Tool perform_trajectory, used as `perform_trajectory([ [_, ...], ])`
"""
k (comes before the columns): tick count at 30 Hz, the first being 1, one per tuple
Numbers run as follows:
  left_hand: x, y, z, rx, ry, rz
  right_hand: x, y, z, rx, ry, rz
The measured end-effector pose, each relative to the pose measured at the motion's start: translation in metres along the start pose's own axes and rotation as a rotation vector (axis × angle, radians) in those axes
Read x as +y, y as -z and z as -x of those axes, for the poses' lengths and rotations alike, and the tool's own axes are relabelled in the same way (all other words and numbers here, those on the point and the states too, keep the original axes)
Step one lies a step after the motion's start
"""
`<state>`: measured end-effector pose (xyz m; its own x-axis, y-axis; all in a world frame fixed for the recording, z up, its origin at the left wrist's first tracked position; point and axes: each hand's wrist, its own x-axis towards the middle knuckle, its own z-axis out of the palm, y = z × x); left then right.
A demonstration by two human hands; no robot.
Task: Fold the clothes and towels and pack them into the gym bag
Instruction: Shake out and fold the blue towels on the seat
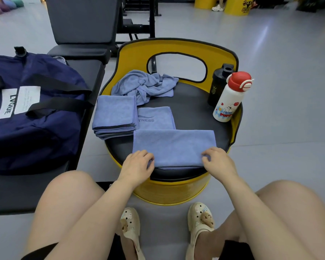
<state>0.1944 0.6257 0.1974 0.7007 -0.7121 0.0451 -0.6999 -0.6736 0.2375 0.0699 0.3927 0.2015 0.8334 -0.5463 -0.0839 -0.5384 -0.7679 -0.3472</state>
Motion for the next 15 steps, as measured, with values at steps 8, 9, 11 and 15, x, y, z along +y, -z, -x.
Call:
perform_trajectory([
  [8, 0.026, -0.024, -0.034, 0.024, -0.054, 0.08, -0.052, -0.035, -0.026, 0.057, 0.257, -0.089],
  [9, 0.028, -0.028, -0.04, 0.0, -0.075, 0.042, -0.056, -0.04, -0.031, 0.043, 0.285, -0.056],
  [11, 0.029, -0.036, -0.047, -0.047, -0.067, -0.013, -0.06, -0.049, -0.04, -0.004, 0.294, 0.003],
  [15, 0.024, -0.053, -0.045, -0.111, -0.022, -0.069, -0.051, -0.063, -0.048, -0.072, 0.27, 0.131],
])
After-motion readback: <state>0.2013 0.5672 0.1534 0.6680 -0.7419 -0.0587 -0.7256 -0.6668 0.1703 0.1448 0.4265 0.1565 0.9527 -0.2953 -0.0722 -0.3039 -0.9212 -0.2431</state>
